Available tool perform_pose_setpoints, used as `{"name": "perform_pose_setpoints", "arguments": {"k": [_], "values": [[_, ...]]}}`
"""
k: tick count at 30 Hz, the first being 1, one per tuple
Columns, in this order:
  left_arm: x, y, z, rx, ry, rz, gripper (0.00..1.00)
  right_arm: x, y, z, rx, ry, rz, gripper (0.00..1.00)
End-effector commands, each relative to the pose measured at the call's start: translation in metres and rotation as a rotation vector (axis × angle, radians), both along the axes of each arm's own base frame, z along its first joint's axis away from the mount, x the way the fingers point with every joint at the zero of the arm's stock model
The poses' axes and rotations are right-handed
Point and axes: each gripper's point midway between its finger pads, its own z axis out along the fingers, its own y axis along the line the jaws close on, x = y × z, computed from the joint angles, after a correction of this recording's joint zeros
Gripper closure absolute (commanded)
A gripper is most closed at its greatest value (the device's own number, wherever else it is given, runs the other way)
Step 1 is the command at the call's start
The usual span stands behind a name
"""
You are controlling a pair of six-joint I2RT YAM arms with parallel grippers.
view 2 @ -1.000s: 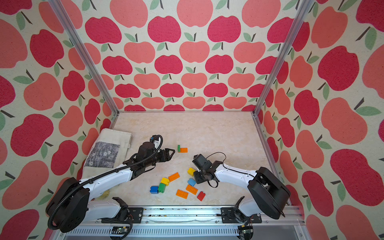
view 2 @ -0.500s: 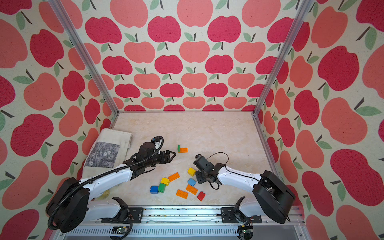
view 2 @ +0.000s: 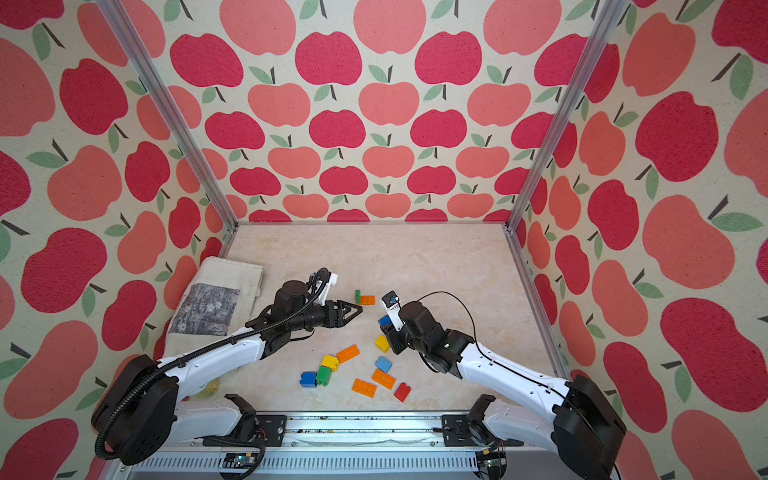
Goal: Assemble the letter p with lego
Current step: Pick up the lego brick from the center of the board.
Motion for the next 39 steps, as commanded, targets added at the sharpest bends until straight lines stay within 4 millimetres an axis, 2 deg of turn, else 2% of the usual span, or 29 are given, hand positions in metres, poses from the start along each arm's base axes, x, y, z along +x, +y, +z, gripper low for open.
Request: {"name": "perform_pose_setpoints", "arguments": {"k": [1, 5, 16, 23, 31, 34, 37, 39], "values": [[-0.006, -0.010, 0.016, -0.079, -0.030, -0.084, 0.33, 0.008, 0.023, 0.038, 0.114, -0.152, 0.086, 0.63], [-0.008, -0.013, 0.013, -0.086, -0.012, -0.103, 0.37, 0.010, 0.033, 0.050, 0.155, -0.230, 0.119, 0.64], [-0.012, -0.016, 0.018, -0.120, -0.012, -0.135, 0.51, 0.014, 0.047, 0.046, 0.119, -0.294, 0.146, 0.64], [-0.007, -0.017, 0.012, -0.106, 0.012, -0.129, 0.72, 0.012, 0.053, 0.047, 0.110, -0.310, 0.161, 0.64], [-0.004, -0.017, 0.005, -0.096, 0.033, -0.110, 0.91, 0.013, 0.056, 0.044, 0.091, -0.313, 0.153, 0.64], [0.002, -0.012, 0.002, -0.077, 0.038, -0.062, 0.99, 0.015, 0.054, 0.046, 0.090, -0.305, 0.132, 0.56], [0.012, -0.001, 0.002, -0.078, 0.031, 0.014, 1.00, 0.021, 0.047, 0.050, 0.091, -0.274, 0.075, 0.40], [0.020, 0.010, 0.007, -0.110, 0.009, 0.081, 1.00, 0.021, 0.042, 0.054, 0.140, -0.221, 0.063, 0.36]]}}
